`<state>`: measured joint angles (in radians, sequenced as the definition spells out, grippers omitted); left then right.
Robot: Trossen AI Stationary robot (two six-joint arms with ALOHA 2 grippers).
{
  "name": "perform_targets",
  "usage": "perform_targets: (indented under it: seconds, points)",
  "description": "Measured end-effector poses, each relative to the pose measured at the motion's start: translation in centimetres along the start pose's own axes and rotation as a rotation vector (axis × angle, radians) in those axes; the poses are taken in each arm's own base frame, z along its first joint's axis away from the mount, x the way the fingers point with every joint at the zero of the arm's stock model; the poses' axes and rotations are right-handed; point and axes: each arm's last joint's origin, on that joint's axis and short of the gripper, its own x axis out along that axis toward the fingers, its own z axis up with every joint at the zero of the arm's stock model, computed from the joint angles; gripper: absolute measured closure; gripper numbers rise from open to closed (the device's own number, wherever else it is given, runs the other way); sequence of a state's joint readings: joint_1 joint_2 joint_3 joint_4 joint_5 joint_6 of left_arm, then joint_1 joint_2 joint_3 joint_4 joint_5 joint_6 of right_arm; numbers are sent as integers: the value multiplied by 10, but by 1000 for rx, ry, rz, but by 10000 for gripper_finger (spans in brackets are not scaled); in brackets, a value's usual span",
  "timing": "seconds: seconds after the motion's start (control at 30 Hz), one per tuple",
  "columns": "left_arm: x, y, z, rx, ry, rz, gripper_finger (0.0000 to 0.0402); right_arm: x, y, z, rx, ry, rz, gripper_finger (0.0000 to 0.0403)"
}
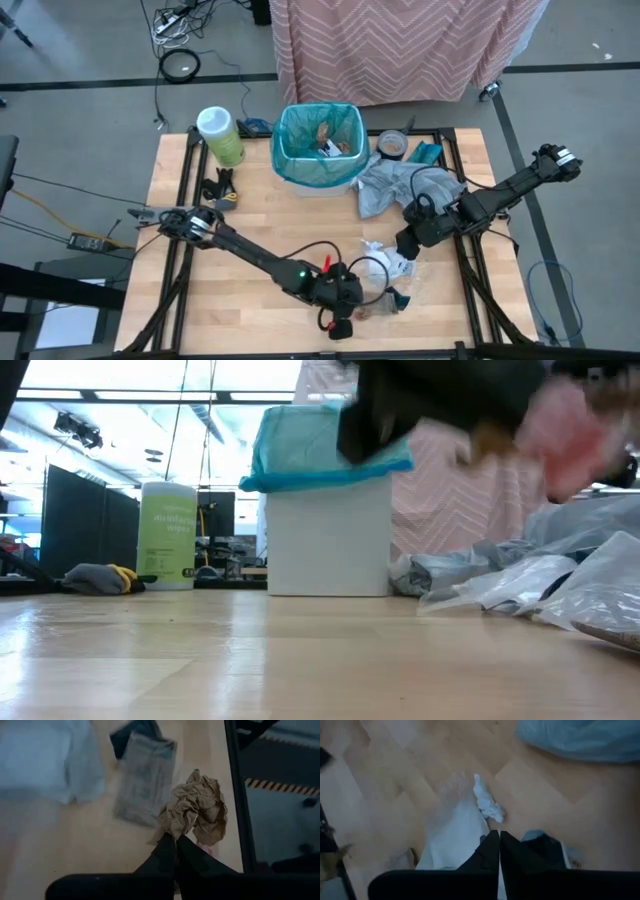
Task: Place trash/remove bag and relplace
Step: Put the brown napkin into the trash bin
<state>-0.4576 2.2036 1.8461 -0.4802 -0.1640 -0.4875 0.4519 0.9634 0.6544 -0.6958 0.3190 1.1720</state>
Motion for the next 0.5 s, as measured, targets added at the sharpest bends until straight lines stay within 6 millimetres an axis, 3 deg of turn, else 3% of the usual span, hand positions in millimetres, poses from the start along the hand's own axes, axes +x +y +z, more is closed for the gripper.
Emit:
perform_targets:
  seconds: [0.2, 0.37, 0.5]
  points:
    - [-40, -2, 31, 115, 34, 126, 396, 0, -8, -4, 165, 38, -80, 401]
    - [-62, 3, 47, 126, 60, 159, 394, -2, -18, -9, 264, 127, -178, 403]
    - [-81, 1, 61, 107, -33, 163, 394, -4, -20, -14, 275, 166, -206, 403]
